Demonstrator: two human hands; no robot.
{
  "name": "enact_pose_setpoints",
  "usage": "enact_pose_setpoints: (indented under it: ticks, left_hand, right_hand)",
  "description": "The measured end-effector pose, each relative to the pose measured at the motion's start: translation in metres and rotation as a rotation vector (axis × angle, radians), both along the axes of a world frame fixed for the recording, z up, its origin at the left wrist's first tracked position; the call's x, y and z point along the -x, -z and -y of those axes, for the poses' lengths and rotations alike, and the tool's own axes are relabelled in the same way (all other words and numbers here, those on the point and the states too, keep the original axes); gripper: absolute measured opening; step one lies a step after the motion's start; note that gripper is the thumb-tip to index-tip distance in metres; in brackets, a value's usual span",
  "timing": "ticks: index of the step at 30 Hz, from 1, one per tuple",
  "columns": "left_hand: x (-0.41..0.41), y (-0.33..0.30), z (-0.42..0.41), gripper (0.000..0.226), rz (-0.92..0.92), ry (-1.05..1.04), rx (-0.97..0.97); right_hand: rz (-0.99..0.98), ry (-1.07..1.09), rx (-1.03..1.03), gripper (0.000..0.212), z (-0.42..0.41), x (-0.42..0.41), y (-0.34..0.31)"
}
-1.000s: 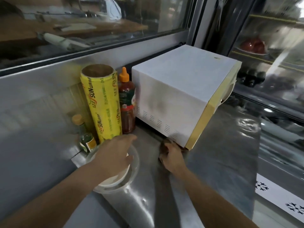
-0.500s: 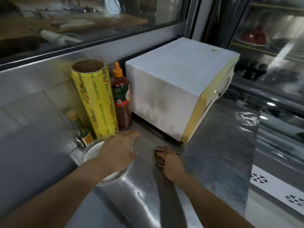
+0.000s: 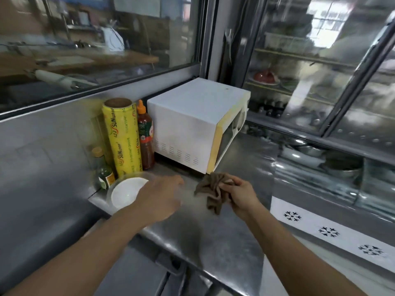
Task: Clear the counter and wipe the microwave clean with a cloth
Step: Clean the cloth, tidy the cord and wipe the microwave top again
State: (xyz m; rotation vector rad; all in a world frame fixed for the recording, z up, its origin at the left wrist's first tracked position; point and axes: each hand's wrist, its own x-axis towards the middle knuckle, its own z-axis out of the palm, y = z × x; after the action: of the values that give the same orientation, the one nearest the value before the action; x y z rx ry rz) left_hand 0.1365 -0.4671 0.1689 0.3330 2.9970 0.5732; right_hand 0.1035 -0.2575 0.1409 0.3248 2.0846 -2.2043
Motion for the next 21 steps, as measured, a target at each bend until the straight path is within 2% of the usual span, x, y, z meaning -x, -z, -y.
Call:
enact_pose_setpoints:
  ticks: [2, 6, 10, 12, 15, 17, 21]
  left_hand:
    - [-0.025, -0.01, -0.006, 0.057, -0.013, 0.044, -0.051]
    - [-0.072, -0.031, -0.024, 0.065, -0.141, 0.118, -0.19]
    - [-0.111, -0.051, -0.055, 0.05, -0.2, 0.119, -0.347]
    - [-0.125, -0.059, -0.072, 0.048, -0.177, 0.118, -0.394]
    - [-0.141, -0.066, -0.097, 0.039, -0.097, 0.133, -0.469]
    - [-0.146, -0.069, -0.111, 0.028, -0.094, 0.14, -0.516]
    - [-0.148, -0.075, -0.138, 0.02, -0.098, 0.179, -0.547]
  right_hand:
    - [0.006, 0.026, 0.077, 0.018, -0.002, -0.026, -0.025]
    - [0.01, 0.086, 0.139, 0.015, -0.006, -0.076, -0.058]
    - [0.091, 0.177, 0.195, 0.011, -0.015, -0.124, -0.079]
    - [0.119, 0.198, 0.238, 0.012, -0.023, -0.147, -0.087]
    - [0.114, 0.205, 0.269, 0.025, -0.037, -0.174, -0.098]
    - [0.139, 0.241, 0.279, 0.022, -0.05, -0.191, -0.105]
    - [0.182, 0.16, 0.379, 0.024, -0.083, -0.224, -0.113]
